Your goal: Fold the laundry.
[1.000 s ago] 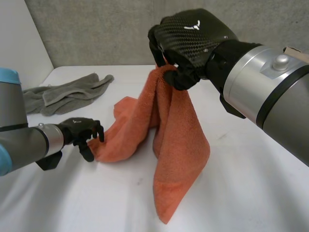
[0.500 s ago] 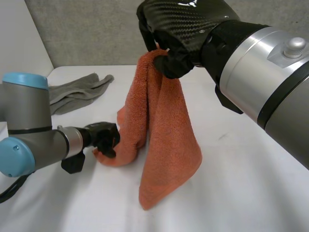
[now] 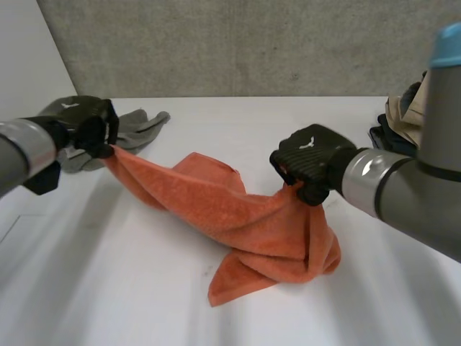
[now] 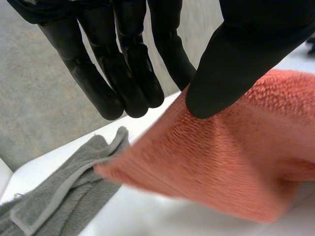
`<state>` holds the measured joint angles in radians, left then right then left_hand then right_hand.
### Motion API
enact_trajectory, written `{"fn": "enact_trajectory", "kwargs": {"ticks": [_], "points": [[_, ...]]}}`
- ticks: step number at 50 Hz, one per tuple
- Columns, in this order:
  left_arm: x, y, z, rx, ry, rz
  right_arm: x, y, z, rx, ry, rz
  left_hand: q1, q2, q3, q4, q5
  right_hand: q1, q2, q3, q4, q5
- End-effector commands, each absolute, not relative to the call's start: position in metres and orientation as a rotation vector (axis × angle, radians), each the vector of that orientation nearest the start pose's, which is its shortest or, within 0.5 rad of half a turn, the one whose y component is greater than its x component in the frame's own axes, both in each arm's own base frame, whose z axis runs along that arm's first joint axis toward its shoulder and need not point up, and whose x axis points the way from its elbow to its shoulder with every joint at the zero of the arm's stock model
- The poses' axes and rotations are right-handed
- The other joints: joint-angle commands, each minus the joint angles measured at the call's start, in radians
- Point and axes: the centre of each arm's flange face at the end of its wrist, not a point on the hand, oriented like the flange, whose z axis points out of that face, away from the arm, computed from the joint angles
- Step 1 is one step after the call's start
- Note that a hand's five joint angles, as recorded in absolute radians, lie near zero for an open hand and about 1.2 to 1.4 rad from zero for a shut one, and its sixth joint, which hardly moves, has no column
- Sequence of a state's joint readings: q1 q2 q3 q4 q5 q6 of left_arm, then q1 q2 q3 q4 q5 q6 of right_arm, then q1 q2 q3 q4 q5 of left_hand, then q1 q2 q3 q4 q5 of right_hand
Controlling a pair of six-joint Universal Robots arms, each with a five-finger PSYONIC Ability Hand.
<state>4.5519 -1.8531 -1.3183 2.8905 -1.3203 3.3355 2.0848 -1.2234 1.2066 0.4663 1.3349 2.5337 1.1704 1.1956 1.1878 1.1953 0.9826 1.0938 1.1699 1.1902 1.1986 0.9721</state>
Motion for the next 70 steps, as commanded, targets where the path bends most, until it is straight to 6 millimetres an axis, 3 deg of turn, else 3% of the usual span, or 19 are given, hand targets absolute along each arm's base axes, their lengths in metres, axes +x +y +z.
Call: {"fn": "enact_trajectory", "kwargs": {"ticks": [1,5,6,9,12,15,19,23,27,31,32,36,39,42,47,51,54,62,70], "points": [[-0.235,-0.358,0.260,0.817,2.312,-2.017,0.323,-0.265,0.263,-1.508,1.983,-1.869,0.226,0.201,0.208,0.201,0.239,0.302,0.226,0.206,0.198,0.250],[-0.248,-0.376,0.322,0.720,2.061,-2.308,0.338,-0.295,0.314,-1.255,1.760,-2.331,0.226,0.201,0.208,0.201,0.239,0.302,0.226,0.206,0.198,0.250],[-0.251,-0.377,0.351,0.673,1.946,-2.437,0.343,-0.300,0.339,-1.147,1.622,-2.501,0.226,0.201,0.208,0.201,0.239,0.302,0.226,0.206,0.198,0.250],[-0.253,-0.371,0.401,0.574,1.723,-2.664,0.346,-0.299,0.384,-0.966,1.343,-2.740,0.226,0.201,0.208,0.201,0.239,0.302,0.226,0.206,0.198,0.250],[-0.248,-0.359,0.435,0.486,1.579,-2.798,0.345,-0.291,0.403,-0.906,1.209,-2.817,0.226,0.201,0.208,0.201,0.239,0.302,0.226,0.206,0.198,0.250],[-0.243,-0.352,0.444,0.442,1.544,-2.827,0.342,-0.285,0.401,-0.945,1.211,-2.791,0.226,0.201,0.208,0.201,0.239,0.302,0.226,0.206,0.198,0.250],[-0.229,-0.351,0.421,0.413,1.652,-2.736,0.337,-0.273,0.378,-1.070,1.281,-2.686,0.226,0.201,0.208,0.201,0.239,0.302,0.226,0.206,0.198,0.250],[-0.217,-0.350,0.378,0.444,1.825,-2.596,0.325,-0.262,0.345,-1.219,1.388,-2.560,0.226,0.201,0.208,0.201,0.239,0.302,0.226,0.206,0.198,0.250],[-0.214,-0.345,0.317,0.558,2.054,-2.431,0.314,-0.248,0.291,-1.394,1.555,-2.331,0.226,0.201,0.208,0.201,0.239,0.302,0.226,0.206,0.198,0.250],[-0.217,-0.333,0.256,0.708,2.259,-2.251,0.306,-0.229,0.225,-1.543,1.733,-2.017,0.226,0.201,0.208,0.201,0.239,0.302,0.226,0.206,0.198,0.250],[-0.219,-0.330,0.230,0.769,2.330,-2.161,0.303,-0.225,0.200,-1.580,1.792,-1.909,0.226,0.201,0.208,0.201,0.239,0.302,0.226,0.206,0.198,0.250],[-0.216,-0.330,0.183,0.867,2.426,-1.946,0.299,-0.222,0.153,-1.639,1.901,-1.728,0.226,0.201,0.208,0.201,0.239,0.302,0.226,0.206,0.198,0.250],[-0.207,-0.331,0.165,0.869,2.494,-1.809,0.296,-0.226,0.141,-1.657,1.960,-1.692,0.226,0.201,0.208,0.201,0.239,0.302,0.226,0.206,0.198,0.250],[-0.202,-0.333,0.166,0.854,2.513,-1.783,0.295,-0.230,0.148,-1.634,1.987,-1.724,0.226,0.201,0.208,0.201,0.239,-0.032,-0.108,-0.128,-0.136,-0.085],[-0.199,-0.334,0.181,0.852,2.496,-1.830,0.297,-0.240,0.190,-1.499,1.978,-1.826,0.226,0.201,0.208,0.201,0.239,-0.466,-0.542,-0.563,-0.571,-0.519],[-0.199,-0.329,0.191,0.853,2.483,-1.867,0.302,-0.245,0.218,-1.411,1.972,-1.803,0.226,0.201,0.208,0.201,0.239,-0.595,-0.672,-0.692,-0.700,-0.648],[-0.200,-0.326,0.194,0.859,2.487,-1.884,0.310,-0.251,0.224,-1.448,1.958,-1.709,0.226,0.201,0.208,0.201,0.239,-0.684,-0.760,-0.780,-0.789,-0.737],[-0.200,-0.323,0.196,0.876,2.491,-1.896,0.329,-0.272,0.213,-1.745,1.832,-1.548,0.226,0.201,0.208,0.201,0.239,-0.728,-0.804,-0.825,-0.833,-0.781],[-0.197,-0.323,0.200,0.874,2.487,-1.906,0.350,-0.302,0.183,-2.036,1.590,-1.637,0.226,0.201,0.208,0.201,0.239,-0.720,-0.796,-0.816,-0.824,-0.772]]}}
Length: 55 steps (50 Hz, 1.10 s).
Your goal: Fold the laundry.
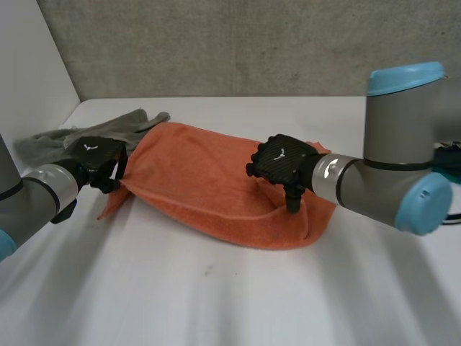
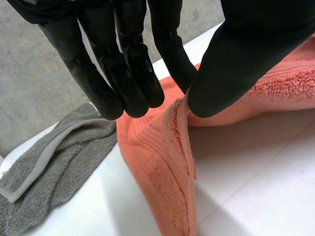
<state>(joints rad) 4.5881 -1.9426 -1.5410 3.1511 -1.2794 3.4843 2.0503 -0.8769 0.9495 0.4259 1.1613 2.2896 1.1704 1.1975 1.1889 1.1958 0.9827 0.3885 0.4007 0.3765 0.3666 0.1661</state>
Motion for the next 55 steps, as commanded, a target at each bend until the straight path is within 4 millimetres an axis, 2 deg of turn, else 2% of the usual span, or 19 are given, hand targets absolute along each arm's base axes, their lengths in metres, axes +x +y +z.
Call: {"fn": "enact_trajectory", "kwargs": {"ticks": [1,7,15,22,26,28,30,31,34,38,40,42,44,46,48,49,50,53,55], "points": [[-0.197,-0.324,0.200,0.872,2.486,-1.908,0.352,-0.303,0.180,-2.058,1.560,-1.639,0.226,0.199,0.207,0.200,0.239,-0.014,-0.026,-0.002,0.008,0.034],[-0.195,-0.326,0.202,0.871,2.477,-1.915,0.358,-0.309,0.157,-2.196,1.375,-1.626,0.226,0.199,0.207,0.200,0.239,0.000,-0.012,0.012,0.022,0.048],[-0.191,-0.328,0.205,0.858,2.466,-1.923,0.353,-0.327,0.139,-2.268,1.338,-1.645,0.226,0.199,0.207,0.200,0.239,0.044,0.032,0.056,0.066,0.092],[-0.189,-0.329,0.208,0.852,2.460,-1.930,0.350,-0.333,0.132,-2.316,1.311,-1.648,0.226,0.199,0.207,0.200,0.239,0.082,0.070,0.095,0.104,0.130],[-0.187,-0.329,0.208,0.847,2.460,-1.927,0.348,-0.335,0.131,-2.335,1.296,-1.654,0.226,0.199,0.207,0.200,0.239,0.249,0.237,0.261,0.271,0.297],[-0.187,-0.329,0.208,0.849,2.462,-1.923,0.346,-0.337,0.130,-2.331,1.314,-1.650,0.226,0.199,0.207,0.200,0.239,0.440,0.428,0.452,0.462,0.488],[-0.187,-0.329,0.208,0.850,2.460,-1.922,0.345,-0.337,0.131,-2.331,1.319,-1.649,0.226,0.199,0.207,0.200,0.239,0.733,0.720,0.745,0.755,0.780],[-0.188,-0.328,0.207,0.854,2.461,-1.921,0.344,-0.338,0.131,-2.334,1.334,-1.648,0.226,0.199,0.207,0.200,0.239,1.005,0.993,1.017,1.027,1.053],[-0.188,-0.328,0.207,0.855,2.460,-1.920,0.339,-0.341,0.138,-2.347,1.385,-1.657,0.226,0.199,0.207,0.200,0.239,1.008,0.996,1.020,1.030,1.056],[-0.187,-0.326,0.210,0.854,2.466,-1.913,0.320,-0.346,0.167,-2.335,1.536,-1.689,0.226,0.199,0.207,0.200,0.239,1.008,0.996,1.020,1.030,1.056],[-0.187,-0.322,0.215,0.858,2.465,-1.910,0.304,-0.347,0.188,-2.272,1.673,-1.710,0.226,0.199,0.207,0.200,0.239,1.008,0.996,1.020,1.030,1.056],[-0.186,-0.317,0.223,0.865,2.464,-1.903,0.293,-0.344,0.201,-2.219,1.775,-1.709,0.226,0.199,0.207,0.200,0.239,1.008,0.996,1.020,1.030,1.056],[-0.185,-0.313,0.230,0.877,2.457,-1.900,0.272,-0.334,0.215,-2.150,1.948,-1.656,0.226,0.199,0.207,0.200,0.239,1.008,0.996,1.020,1.030,1.056],[-0.180,-0.305,0.242,0.886,2.439,-1.884,0.250,-0.317,0.228,-2.112,2.110,-1.548,0.226,0.199,0.207,0.200,0.239,1.008,0.996,1.020,1.030,1.056],[-0.177,-0.298,0.249,0.903,2.426,-1.863,0.231,-0.302,0.231,-2.117,2.235,-1.398,0.226,0.199,0.207,0.200,0.239,1.008,0.996,1.020,1.030,1.056],[-0.175,-0.291,0.255,0.930,2.411,-1.836,0.212,-0.285,0.234,-2.136,2.349,-1.193,0.226,0.199,0.207,0.200,0.239,1.008,0.996,1.020,1.030,1.056],[-0.174,-0.287,0.257,0.943,2.411,-1.814,0.203,-0.276,0.235,-2.141,2.393,-1.078,0.226,0.199,0.207,0.200,0.239,1.008,0.996,1.020,1.030,1.056],[-0.172,-0.270,0.259,1.027,2.419,-1.706,0.184,-0.249,0.242,-2.122,2.450,-0.830,0.226,0.199,0.207,0.200,0.239,1.008,0.996,1.020,1.030,1.056],[-0.173,-0.262,0.257,1.081,2.423,-1.646,0.182,-0.247,0.242,-2.089,2.449,-0.847,0.226,0.199,0.207,0.200,0.239,1.008,0.996,1.020,1.030,1.056]]}}
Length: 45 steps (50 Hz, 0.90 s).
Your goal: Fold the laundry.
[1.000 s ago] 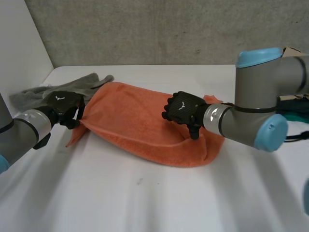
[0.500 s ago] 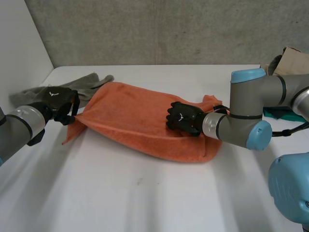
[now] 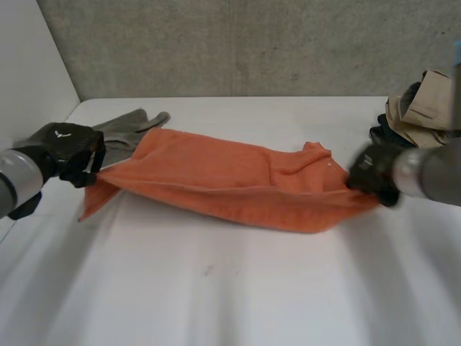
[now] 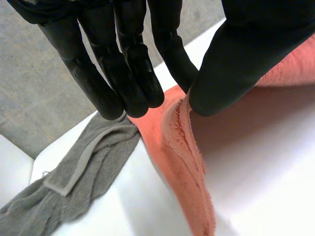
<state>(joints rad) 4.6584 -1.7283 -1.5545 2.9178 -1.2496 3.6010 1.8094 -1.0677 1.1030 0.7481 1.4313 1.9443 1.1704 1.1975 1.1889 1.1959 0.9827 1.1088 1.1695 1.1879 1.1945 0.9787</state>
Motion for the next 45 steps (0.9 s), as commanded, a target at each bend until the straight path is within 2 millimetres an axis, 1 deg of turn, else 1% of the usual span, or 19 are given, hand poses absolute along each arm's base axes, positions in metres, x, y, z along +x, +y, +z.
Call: {"fn": "enact_trajectory", "kwargs": {"ticks": [1,3,4,9,12,14,17,18,21,22,25,26,29,32,36,40,41,44,45], "points": [[-0.173,-0.257,0.252,1.137,2.427,-1.582,0.182,-0.247,0.238,-2.072,2.441,-0.866,0.226,0.199,0.207,0.200,0.239,0.287,0.227,0.208,0.202,0.243],[-0.174,-0.258,0.246,1.182,2.417,-1.542,0.182,-0.249,0.235,-2.064,2.443,-0.873,0.226,0.199,0.207,0.200,0.239,0.287,0.227,0.208,0.202,0.243],[-0.174,-0.263,0.237,1.226,2.406,-1.493,0.181,-0.250,0.233,-2.061,2.448,-0.877,0.226,0.199,0.207,0.200,0.239,0.287,0.227,0.208,0.202,0.243],[-0.181,-0.284,0.211,1.304,2.393,-1.360,0.187,-0.276,0.220,-2.064,2.502,-0.975,0.226,0.199,0.207,0.200,0.239,0.287,0.227,0.208,0.202,0.243],[-0.198,-0.301,0.206,1.311,2.358,-1.368,0.197,-0.295,0.216,-2.006,2.536,-1.113,0.226,0.199,0.207,0.200,0.239,0.287,0.227,0.208,0.202,0.243],[-0.206,-0.313,0.211,1.292,2.324,-1.409,0.203,-0.305,0.219,-1.962,2.540,-1.209,0.226,0.199,0.207,0.200,0.239,0.287,0.227,0.208,0.202,0.243],[-0.223,-0.340,0.235,1.229,2.218,-1.572,0.218,-0.329,0.239,-1.835,2.506,-1.532,0.226,0.199,0.207,0.200,0.239,0.287,0.227,0.208,0.202,0.243],[-0.230,-0.354,0.257,1.171,2.136,-1.698,0.224,-0.342,0.258,-1.742,2.466,-1.743,0.226,0.199,0.207,0.200,0.239,0.287,0.227,0.208,0.202,0.243],[-0.242,-0.367,0.305,1.081,1.968,-1.934,0.231,-0.362,0.294,-1.537,2.365,-2.105,0.226,0.199,0.207,0.200,0.239,0.287,0.227,0.208,0.202,0.243],[-0.247,-0.372,0.337,1.011,1.844,-2.083,0.233,-0.372,0.321,-1.385,2.261,-2.340,0.226,0.199,0.207,0.200,0.239,0.287,0.227,0.208,0.202,0.243],[-0.251,-0.376,0.384,0.898,1.635,-2.284,0.233,-0.382,0.359,-1.150,2.065,-2.644,0.226,0.199,0.207,0.200,0.239,0.287,0.227,0.208,0.202,0.243],[-0.250,-0.377,0.409,0.819,1.503,-2.392,0.233,-0.384,0.383,-1.024,1.905,-2.817,0.226,0.199,0.207,0.200,0.239,0.287,0.227,0.208,0.202,0.243],[-0.243,-0.375,0.449,0.646,1.281,-2.527,0.230,-0.384,0.420,-0.843,1.613,-3.077,0.226,0.199,0.207,0.200,0.239,0.287,0.227,0.208,0.202,0.243],[-0.238,-0.375,0.460,0.568,1.212,-2.551,0.232,-0.381,0.428,-0.807,1.519,-3.141,0.226,0.199,0.207,0.200,0.239,0.287,0.227,0.208,0.202,0.243],[-0.231,-0.379,0.448,0.563,1.275,-2.511,0.237,-0.375,0.420,-0.868,1.498,-3.099,0.226,0.199,0.207,0.200,0.239,0.287,0.227,0.208,0.202,0.243],[-0.223,-0.380,0.421,0.611,1.409,-2.433,0.240,-0.374,0.395,-0.945,1.562,-2.990,0.226,0.199,0.207,0.200,0.239,0.287,0.227,0.208,0.202,0.243],[-0.220,-0.381,0.406,0.631,1.473,-2.394,0.241,-0.374,0.382,-0.965,1.604,-2.941,0.226,0.199,0.207,0.200,0.239,0.287,0.227,0.208,0.202,0.243],[-0.214,-0.380,0.380,0.665,1.574,-2.323,0.240,-0.376,0.357,-1.003,1.698,-2.849,0.226,0.199,0.207,0.200,0.239,0.287,0.227,0.208,0.202,0.243],[-0.209,-0.380,0.360,0.692,1.648,-2.268,0.237,-0.376,0.338,-1.034,1.779,-2.771,0.226,0.199,0.207,0.200,0.239,0.287,0.227,0.208,0.202,0.243]]}}
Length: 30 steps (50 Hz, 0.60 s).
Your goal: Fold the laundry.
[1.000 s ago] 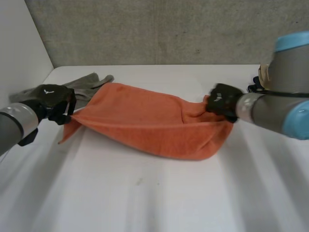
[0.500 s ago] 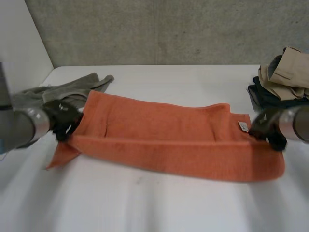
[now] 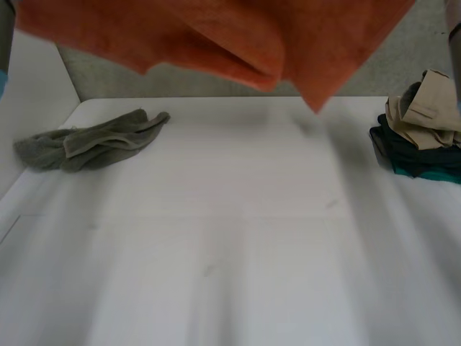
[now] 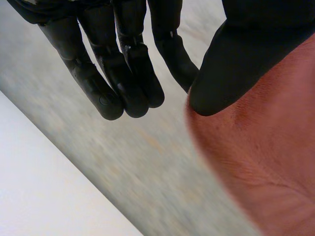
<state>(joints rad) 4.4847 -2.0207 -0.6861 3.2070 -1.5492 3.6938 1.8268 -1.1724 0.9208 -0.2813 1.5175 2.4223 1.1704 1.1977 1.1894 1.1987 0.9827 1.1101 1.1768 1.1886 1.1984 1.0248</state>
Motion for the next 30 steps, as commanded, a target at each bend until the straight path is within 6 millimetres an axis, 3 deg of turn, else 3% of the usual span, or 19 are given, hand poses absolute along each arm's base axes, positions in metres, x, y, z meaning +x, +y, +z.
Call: {"fn": "enact_trajectory", "kwargs": {"ticks": [1,9,13,17,24,27,30], "points": [[-0.208,-0.379,0.349,0.708,1.686,-2.241,0.236,-0.376,0.326,-1.054,1.826,-2.727,0.226,0.199,0.207,0.198,0.239,0.286,0.219,0.208,0.198,0.197],[-0.205,-0.359,0.221,0.957,2.076,-1.941,0.226,-0.360,0.206,-1.255,2.189,-2.213,0.226,0.199,0.207,0.198,0.239,0.286,0.219,0.208,0.198,0.197],[-0.200,-0.352,0.171,1.026,2.190,-1.782,0.223,-0.345,0.167,-1.343,2.285,-2.024,0.226,0.199,0.207,0.198,0.239,0.286,0.219,0.208,0.198,0.197],[-0.192,-0.351,0.136,1.083,2.254,-1.646,0.220,-0.337,0.147,-1.406,2.332,-1.928,0.226,0.199,0.207,0.198,0.239,0.286,0.219,0.208,0.198,0.197],[-0.184,-0.362,0.131,1.109,2.249,-1.620,0.218,-0.335,0.144,-1.405,2.353,-1.907,0.209,0.181,0.190,0.180,0.222,0.286,0.219,0.208,0.198,0.197],[-0.181,-0.367,0.135,1.097,2.258,-1.646,0.217,-0.335,0.145,-1.384,2.357,-1.910,-0.210,-0.237,-0.229,-0.238,-0.197,0.286,0.219,0.208,0.198,0.197],[-0.173,-0.372,0.141,1.072,2.265,-1.667,0.214,-0.337,0.146,-1.362,2.368,-1.914,-0.398,-0.425,-0.417,-0.426,-0.385,0.286,0.219,0.208,0.198,0.197]]}}
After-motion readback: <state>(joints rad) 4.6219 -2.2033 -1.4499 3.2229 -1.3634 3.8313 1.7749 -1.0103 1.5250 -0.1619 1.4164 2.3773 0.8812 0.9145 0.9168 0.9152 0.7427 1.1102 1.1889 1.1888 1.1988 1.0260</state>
